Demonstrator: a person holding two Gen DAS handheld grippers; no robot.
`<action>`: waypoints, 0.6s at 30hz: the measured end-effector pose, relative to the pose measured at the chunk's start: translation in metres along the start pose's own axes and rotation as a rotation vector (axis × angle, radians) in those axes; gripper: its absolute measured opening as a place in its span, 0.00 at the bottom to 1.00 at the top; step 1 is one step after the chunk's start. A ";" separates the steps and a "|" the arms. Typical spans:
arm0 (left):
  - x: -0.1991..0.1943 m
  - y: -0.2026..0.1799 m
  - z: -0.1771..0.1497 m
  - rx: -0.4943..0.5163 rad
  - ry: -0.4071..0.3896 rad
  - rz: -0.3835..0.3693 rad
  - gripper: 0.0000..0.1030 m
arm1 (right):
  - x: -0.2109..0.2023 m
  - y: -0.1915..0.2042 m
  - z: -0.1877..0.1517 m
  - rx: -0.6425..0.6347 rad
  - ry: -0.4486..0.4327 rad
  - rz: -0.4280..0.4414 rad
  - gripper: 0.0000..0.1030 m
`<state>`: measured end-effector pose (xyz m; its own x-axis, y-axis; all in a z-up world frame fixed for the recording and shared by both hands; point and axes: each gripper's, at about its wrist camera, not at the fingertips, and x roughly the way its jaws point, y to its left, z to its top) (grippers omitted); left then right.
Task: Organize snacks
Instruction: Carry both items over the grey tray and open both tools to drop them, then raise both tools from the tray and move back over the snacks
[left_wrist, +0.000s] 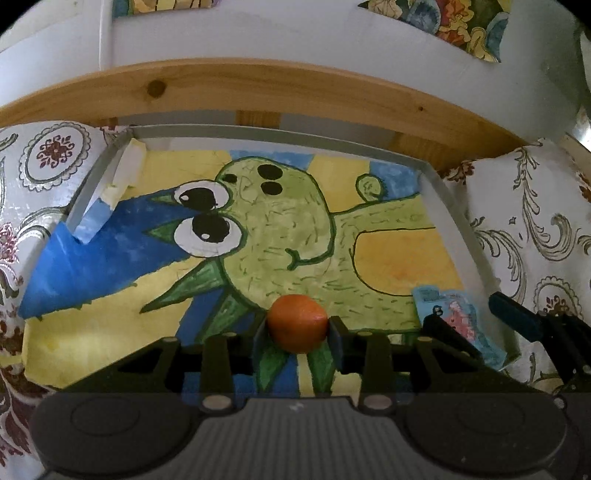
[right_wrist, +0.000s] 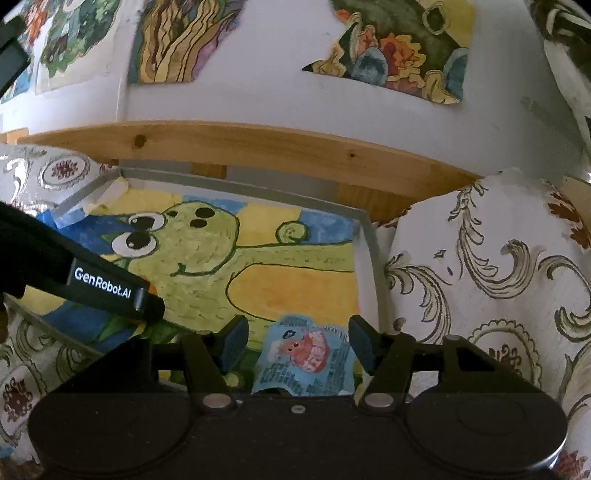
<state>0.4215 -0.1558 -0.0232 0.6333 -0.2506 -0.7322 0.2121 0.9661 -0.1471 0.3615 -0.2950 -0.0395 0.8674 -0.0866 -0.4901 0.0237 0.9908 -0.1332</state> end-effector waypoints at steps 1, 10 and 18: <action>-0.002 0.001 0.000 -0.009 -0.003 -0.003 0.40 | -0.002 -0.001 0.001 0.009 -0.006 0.000 0.67; -0.050 0.011 -0.002 -0.051 -0.143 0.059 0.82 | -0.040 -0.009 0.010 0.072 -0.118 -0.032 0.92; -0.118 0.020 -0.016 -0.086 -0.314 0.105 0.99 | -0.103 -0.015 0.013 0.136 -0.234 -0.026 0.99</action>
<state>0.3397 -0.1061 0.0496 0.8495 -0.1438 -0.5077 0.0787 0.9859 -0.1476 0.2782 -0.2992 0.0247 0.9565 -0.1017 -0.2733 0.1006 0.9948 -0.0183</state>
